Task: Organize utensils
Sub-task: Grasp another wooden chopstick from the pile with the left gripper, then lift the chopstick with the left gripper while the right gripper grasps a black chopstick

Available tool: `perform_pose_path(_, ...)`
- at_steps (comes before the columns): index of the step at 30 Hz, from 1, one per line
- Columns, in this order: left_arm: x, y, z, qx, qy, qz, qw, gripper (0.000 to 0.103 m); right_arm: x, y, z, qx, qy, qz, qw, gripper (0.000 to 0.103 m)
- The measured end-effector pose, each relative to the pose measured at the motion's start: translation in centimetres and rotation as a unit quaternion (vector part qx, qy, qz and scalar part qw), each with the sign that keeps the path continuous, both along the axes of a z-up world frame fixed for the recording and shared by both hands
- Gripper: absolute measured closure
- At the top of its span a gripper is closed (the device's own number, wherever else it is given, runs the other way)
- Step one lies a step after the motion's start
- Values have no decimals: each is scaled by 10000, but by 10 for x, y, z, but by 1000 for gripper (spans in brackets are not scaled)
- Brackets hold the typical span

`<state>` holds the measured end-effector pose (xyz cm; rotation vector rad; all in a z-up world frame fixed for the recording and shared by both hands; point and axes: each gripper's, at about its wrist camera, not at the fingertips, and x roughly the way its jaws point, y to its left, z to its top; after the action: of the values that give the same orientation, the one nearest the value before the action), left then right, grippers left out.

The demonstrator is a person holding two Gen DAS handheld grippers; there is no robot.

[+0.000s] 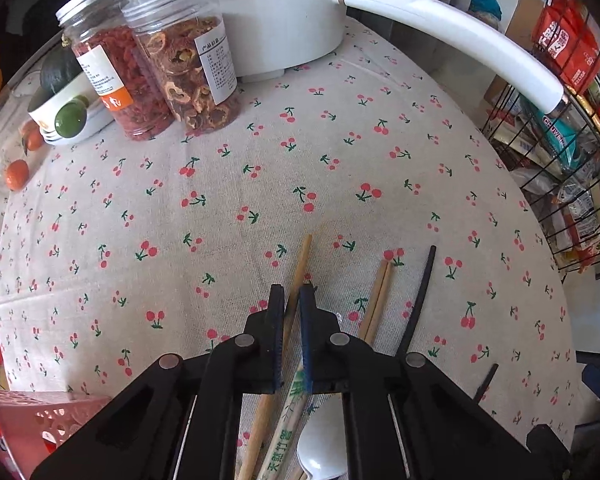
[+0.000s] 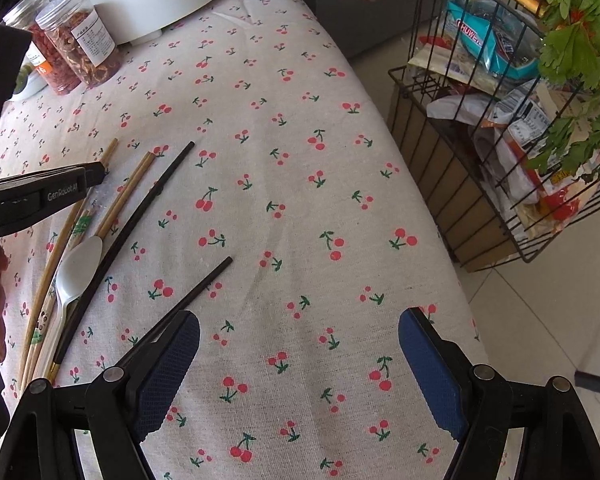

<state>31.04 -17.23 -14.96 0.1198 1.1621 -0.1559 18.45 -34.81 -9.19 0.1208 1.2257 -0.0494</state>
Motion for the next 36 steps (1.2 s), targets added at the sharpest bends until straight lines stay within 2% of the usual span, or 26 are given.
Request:
perform_pose_path(7,-59,13,70,-127,-701,-516,9961,97,-1,6,-4,93,96,-38,9999,18)
perform_pose_path(14,-124,49,136,-484,-1295,-558,9888,98,-3,7,-9,432,212,-350,9982,18)
perform_pose_path(20,-180,93,168,-867,-1648,-472,9814,99,0,17,-17,639,337,-536,9959,18)
perform_pose_path(23,-202,113,177,-1042,-1779,-408,9777,99,4,27,-20,687,353,-617,9951,22)
perform_pose_path(26,-217,131,182,-1218,-1879,-370,9739,99,9,41,-25,684,446,-614,9948,28)
perform_pose_path(28,-224,140,182,-1318,-1951,-336,9713,99,13,52,-32,697,573,-570,9943,38)
perform_pose_path(29,-226,145,180,-1334,-1971,-312,9708,99,14,58,-33,549,562,-565,9953,38)
perform_pose_path(32,-228,155,177,-1345,-1941,-295,9713,99,17,73,-33,97,512,-512,9973,50)
perform_pose_path(36,-229,174,173,-1408,-1864,-219,9721,99,19,79,-32,-59,380,-569,9976,84)
